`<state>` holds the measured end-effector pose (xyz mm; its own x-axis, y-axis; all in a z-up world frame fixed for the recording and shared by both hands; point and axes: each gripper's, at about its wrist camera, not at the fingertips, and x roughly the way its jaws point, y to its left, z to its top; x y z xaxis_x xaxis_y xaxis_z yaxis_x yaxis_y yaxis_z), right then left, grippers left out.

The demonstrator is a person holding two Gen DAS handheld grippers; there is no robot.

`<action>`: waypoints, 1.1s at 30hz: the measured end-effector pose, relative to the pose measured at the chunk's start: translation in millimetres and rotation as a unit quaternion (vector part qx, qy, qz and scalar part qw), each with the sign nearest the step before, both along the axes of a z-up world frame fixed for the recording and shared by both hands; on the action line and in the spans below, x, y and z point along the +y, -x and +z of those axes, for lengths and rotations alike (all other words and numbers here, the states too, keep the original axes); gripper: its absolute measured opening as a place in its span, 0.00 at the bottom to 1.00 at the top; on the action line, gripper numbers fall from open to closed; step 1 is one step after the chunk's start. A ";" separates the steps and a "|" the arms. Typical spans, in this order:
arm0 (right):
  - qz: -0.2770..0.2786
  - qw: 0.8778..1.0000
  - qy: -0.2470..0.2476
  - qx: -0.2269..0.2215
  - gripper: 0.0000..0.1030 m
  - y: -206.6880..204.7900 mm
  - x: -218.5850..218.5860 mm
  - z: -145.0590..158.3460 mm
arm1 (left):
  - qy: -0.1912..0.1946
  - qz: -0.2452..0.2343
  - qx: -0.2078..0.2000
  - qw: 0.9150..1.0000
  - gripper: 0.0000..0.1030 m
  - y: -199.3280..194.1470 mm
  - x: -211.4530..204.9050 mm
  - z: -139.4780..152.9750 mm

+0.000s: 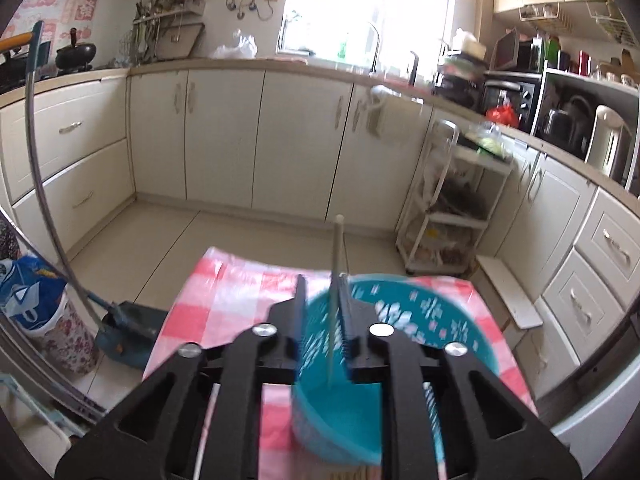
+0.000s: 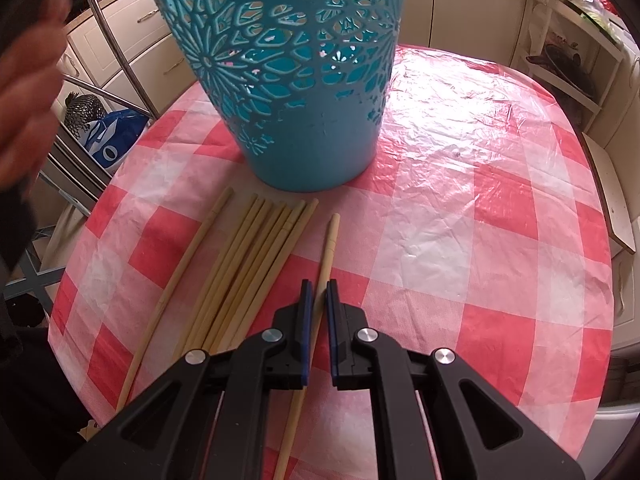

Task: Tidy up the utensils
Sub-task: 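Lift the stick with the left tool and drop it into the teal basket, then grasp a chopstick with the right tool and release it into the basket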

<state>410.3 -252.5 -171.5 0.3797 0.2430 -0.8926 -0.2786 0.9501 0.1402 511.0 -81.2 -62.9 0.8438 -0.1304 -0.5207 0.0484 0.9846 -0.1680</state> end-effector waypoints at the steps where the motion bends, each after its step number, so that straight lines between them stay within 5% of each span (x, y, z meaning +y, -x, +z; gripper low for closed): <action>1: -0.001 1.000 -0.002 0.001 0.08 0.2 -1.1 0.1 | 0.001 0.004 0.006 1.000 0.37 9.5 6.7 -1.3; 4: -0.002 1.000 -0.005 0.000 0.08 0.4 -3.9 -0.2 | 0.012 0.020 0.008 1.000 0.58 39.3 27.9 -3.5; 8: -0.003 1.000 -0.004 -0.005 0.08 1.6 -4.1 -0.5 | 0.046 0.048 0.015 0.998 0.69 71.7 62.5 -5.0; 16: 0.001 1.000 0.004 -0.013 0.06 7.2 -1.5 0.8 | 0.065 0.047 0.038 0.996 0.71 73.9 83.9 -13.5; 22: -0.027 0.995 -0.089 -0.040 0.06 24.2 -28.9 43.6 | 0.070 0.038 0.027 0.996 0.71 80.4 85.9 -2.8; 25: -0.040 0.982 -0.170 -0.073 0.06 36.4 -47.7 80.3 | 0.080 0.043 0.026 0.996 0.71 82.2 93.5 -0.4; 29: -0.056 0.950 -0.280 -0.129 0.06 35.2 -61.4 131.5 | 0.098 0.057 0.031 0.993 0.71 82.2 103.1 1.2; 33: -0.080 0.932 -0.289 -0.206 0.06 6.1 -44.9 175.5 | 0.108 0.061 0.030 0.992 0.71 82.7 108.3 2.4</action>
